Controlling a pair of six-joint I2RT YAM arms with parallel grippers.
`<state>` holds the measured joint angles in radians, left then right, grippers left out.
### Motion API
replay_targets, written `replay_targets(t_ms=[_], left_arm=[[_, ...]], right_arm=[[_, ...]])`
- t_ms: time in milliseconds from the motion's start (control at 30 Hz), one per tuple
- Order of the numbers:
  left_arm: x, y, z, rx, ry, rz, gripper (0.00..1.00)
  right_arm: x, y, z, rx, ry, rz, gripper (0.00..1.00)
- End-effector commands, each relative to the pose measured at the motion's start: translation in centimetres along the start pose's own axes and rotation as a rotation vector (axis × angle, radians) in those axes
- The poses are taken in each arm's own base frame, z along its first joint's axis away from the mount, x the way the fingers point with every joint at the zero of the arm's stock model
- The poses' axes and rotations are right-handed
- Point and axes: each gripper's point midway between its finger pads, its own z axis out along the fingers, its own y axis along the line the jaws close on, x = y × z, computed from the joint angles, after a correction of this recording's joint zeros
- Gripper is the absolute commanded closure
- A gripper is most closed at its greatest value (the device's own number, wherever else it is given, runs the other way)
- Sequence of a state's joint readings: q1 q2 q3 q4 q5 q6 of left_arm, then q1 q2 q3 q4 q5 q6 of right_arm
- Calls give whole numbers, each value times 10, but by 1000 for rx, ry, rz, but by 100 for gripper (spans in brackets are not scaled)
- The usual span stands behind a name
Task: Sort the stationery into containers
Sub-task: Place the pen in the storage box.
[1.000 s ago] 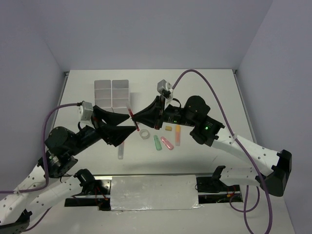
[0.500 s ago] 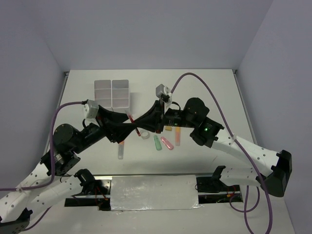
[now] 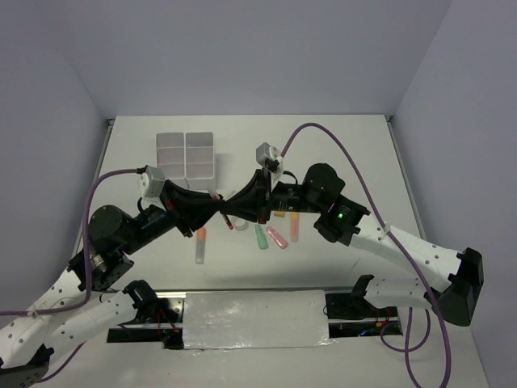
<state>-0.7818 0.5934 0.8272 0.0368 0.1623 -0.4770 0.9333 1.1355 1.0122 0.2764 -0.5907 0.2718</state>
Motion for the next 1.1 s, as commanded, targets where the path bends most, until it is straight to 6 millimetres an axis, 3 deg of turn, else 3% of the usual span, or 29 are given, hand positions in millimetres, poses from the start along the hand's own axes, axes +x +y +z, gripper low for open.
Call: replay_targets(t_ms=[0,33,67,133,167,233,267,333,400,500,533,567,600,667,733,767,800,867,900,933,967,1000,1033,1067], left_arm=[[-23,-11,1,39,-65,32,76],[-23,-11,2,36,-66,32,83],[-23,-10,2,34,-64,38,96],[-25,-9,2,24,-65,41,100],[-27,-9,2,21,-69,46,100],[-28,-5,3,-2,-68,55,100],[-31,-3,3,-17,-75,60,100],[-32,7,2,-68,-77,84,100],[-34,30,2,-187,-98,99,100],[-35,76,2,-421,-141,131,100],[-33,87,2,-466,-146,153,100],[-44,97,1,-529,-209,160,100],[-44,106,4,-571,-222,179,100],[-61,123,1,-668,-329,215,100],[-61,155,-5,-834,-363,294,100],[-80,159,-6,-860,-460,298,100],[-71,175,5,-892,-438,334,100],[-88,207,6,-953,-490,345,100],[-71,230,26,-937,-441,313,100],[-87,251,21,-979,-470,315,100],[-89,262,25,-983,-494,308,100],[-78,285,30,-1008,-468,324,100],[-86,285,37,-980,-514,338,100],[-71,302,45,-999,-484,348,100]], right_arm=[[-24,17,-1,-53,-61,-40,100],[-24,18,-1,-60,-63,-40,100],[-21,19,0,-69,-56,-31,100],[-20,19,1,-80,-54,-34,95],[-16,19,1,-84,-45,-32,63],[-12,17,0,-82,-40,-32,33],[-10,16,0,-72,-35,-33,2],[-3,5,-6,-14,-25,-31,0],[1,-8,-14,48,-26,-31,0],[26,-37,-41,190,7,-20,0],[20,-42,-54,227,-13,-30,0],[22,-46,-62,246,-20,-29,0],[31,-49,-69,261,-10,-17,0],[26,-49,-85,300,-30,-38,0],[28,-47,-94,327,-24,-50,0],[28,-45,-96,328,-23,-52,0],[32,-44,-98,327,-16,-49,0],[33,-40,-101,318,-19,-51,0],[37,-41,-102,320,-16,-45,0],[38,-39,-102,313,-20,-44,0],[44,-39,-102,309,-13,-36,0],[45,-39,-102,301,-18,-35,0],[47,-38,-101,291,-15,-31,0],[52,-39,-101,288,-9,-25,0]])
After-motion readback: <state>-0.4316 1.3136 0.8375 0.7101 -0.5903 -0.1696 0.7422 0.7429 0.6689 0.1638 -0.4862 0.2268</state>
